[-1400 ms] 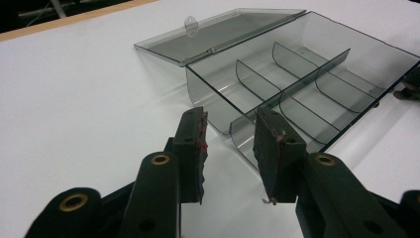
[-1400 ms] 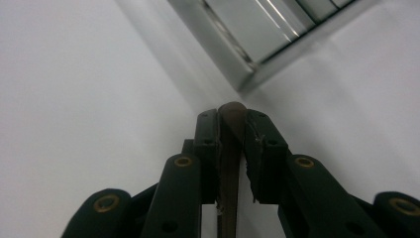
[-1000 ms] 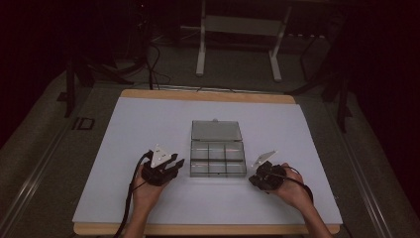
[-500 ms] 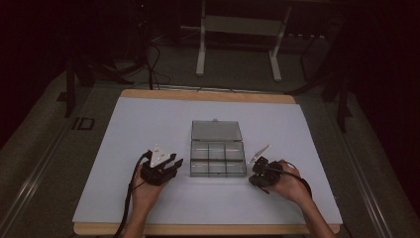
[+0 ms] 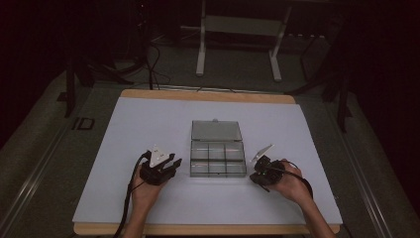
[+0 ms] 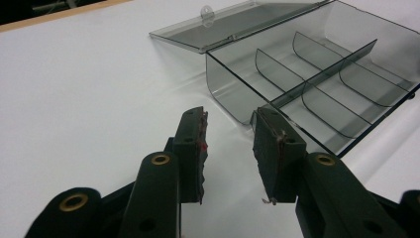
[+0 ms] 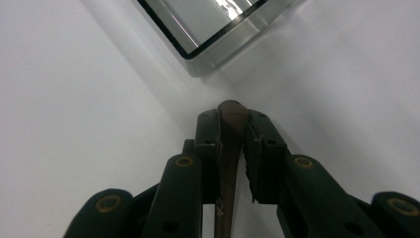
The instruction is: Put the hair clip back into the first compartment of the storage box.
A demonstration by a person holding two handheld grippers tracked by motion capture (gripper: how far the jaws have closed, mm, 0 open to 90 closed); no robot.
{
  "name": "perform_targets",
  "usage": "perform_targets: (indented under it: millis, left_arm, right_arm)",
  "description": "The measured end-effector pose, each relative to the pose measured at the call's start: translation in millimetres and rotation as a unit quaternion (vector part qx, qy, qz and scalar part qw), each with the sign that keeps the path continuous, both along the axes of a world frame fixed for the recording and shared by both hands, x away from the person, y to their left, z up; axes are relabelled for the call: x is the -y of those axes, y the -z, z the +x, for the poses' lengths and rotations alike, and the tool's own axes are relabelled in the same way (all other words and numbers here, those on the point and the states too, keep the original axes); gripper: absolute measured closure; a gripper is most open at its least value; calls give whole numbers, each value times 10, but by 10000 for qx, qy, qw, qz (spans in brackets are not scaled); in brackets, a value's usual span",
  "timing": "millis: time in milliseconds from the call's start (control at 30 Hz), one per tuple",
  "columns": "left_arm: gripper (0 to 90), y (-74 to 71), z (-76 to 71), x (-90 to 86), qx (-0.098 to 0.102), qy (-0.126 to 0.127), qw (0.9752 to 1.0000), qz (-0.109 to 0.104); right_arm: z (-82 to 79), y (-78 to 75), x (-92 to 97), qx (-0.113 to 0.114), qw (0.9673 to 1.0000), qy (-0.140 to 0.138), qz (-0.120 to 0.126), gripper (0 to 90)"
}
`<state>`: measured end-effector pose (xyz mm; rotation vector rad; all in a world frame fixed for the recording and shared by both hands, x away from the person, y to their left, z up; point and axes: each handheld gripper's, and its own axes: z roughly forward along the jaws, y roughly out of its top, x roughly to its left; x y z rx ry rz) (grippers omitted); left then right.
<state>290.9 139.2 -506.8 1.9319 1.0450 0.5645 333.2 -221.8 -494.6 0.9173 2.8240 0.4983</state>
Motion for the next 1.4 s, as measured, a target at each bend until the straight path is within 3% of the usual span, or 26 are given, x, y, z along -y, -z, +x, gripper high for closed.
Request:
perform_targets:
  millis: [933,1400]
  left_arm:
    - [648,23,6,-20,68,-46,9999,98]
    - [643,78,19,-52,196,18,9998,-23]
  right_arm:
    - [25,-256,44,278,9992,43,292,777]
    - [44,-387,30,428,9983,49,389,777]
